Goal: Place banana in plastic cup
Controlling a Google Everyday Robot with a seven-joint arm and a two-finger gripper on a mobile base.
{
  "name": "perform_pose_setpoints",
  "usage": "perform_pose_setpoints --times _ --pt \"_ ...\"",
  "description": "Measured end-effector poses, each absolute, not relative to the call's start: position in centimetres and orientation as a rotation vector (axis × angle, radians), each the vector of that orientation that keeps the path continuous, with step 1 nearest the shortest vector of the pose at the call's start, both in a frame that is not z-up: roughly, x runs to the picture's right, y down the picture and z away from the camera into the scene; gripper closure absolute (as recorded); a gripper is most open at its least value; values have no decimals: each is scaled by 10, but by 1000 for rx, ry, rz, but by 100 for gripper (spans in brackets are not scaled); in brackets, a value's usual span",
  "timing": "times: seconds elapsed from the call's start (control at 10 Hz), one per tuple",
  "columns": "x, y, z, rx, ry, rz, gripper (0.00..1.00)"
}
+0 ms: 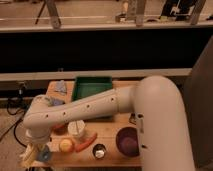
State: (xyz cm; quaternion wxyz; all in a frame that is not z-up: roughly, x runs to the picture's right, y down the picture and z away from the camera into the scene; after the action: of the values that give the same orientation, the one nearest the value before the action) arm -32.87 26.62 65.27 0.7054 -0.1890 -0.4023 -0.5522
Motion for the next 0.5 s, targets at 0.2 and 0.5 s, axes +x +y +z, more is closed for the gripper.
perform_pose_setpoints --times 0.2,0.5 --pt "-342 275 650 -415 -923 -1273 71" --pt "-345 278 650 -410 -922 -1309 41"
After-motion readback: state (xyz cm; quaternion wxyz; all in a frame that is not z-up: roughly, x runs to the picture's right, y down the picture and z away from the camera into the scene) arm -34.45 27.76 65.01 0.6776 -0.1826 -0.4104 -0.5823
